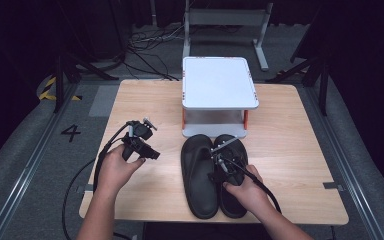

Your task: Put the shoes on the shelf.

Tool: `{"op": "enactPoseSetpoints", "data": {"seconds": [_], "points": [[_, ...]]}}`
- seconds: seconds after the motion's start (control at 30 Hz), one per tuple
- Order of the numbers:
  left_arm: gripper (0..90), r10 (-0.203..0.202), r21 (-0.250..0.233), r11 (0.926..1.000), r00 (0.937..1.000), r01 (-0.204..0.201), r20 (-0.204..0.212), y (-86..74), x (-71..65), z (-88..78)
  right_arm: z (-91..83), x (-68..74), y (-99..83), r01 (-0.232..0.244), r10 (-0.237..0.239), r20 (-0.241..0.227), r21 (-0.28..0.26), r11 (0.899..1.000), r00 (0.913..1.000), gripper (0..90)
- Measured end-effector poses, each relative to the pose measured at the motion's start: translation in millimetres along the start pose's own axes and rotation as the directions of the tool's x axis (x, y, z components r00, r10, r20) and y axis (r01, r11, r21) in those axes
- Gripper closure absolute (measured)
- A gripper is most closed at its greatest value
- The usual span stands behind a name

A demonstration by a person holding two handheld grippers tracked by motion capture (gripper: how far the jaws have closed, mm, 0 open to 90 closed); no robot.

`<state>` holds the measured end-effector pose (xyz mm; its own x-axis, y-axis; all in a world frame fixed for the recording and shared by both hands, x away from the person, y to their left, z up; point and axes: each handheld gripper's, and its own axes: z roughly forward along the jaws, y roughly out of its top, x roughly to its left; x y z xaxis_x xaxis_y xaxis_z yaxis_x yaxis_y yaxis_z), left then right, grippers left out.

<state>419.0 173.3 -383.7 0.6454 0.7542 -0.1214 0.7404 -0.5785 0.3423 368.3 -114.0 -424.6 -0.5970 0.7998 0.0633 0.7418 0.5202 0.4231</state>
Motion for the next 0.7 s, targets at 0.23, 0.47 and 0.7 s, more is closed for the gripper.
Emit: {"op": "enactPoseSetpoints", "data": {"seconds": [0.23, 0.47, 0.7], "points": [[50.5, -0.001, -0.006, 1.0, 1.0, 0.001, -0.001, 0.6, 0.8, -0.6, 3.7, 4.8, -1.4, -0.023, 0.023, 0.011, -0.003, 1.0, 0.9997, 42.3], [50.4, 0.013, 0.004, 0.9999, 0.9999, -0.013, 0.002, 4.2, -1.8, 1.8, 4.5, 4.6, -9.5, -0.018, 0.019, 0.01, -0.06, 0.998, 0.9998, 40.4], [50.2, 0.01, 0.003, 0.9999, 0.9999, -0.01, 0.007, 4.8, -1.0, 2.4, 3.3, 2.0, -17.6, -0.081, 0.081, -0.002, -0.136, 0.987, 0.9967, 48.7]]}}
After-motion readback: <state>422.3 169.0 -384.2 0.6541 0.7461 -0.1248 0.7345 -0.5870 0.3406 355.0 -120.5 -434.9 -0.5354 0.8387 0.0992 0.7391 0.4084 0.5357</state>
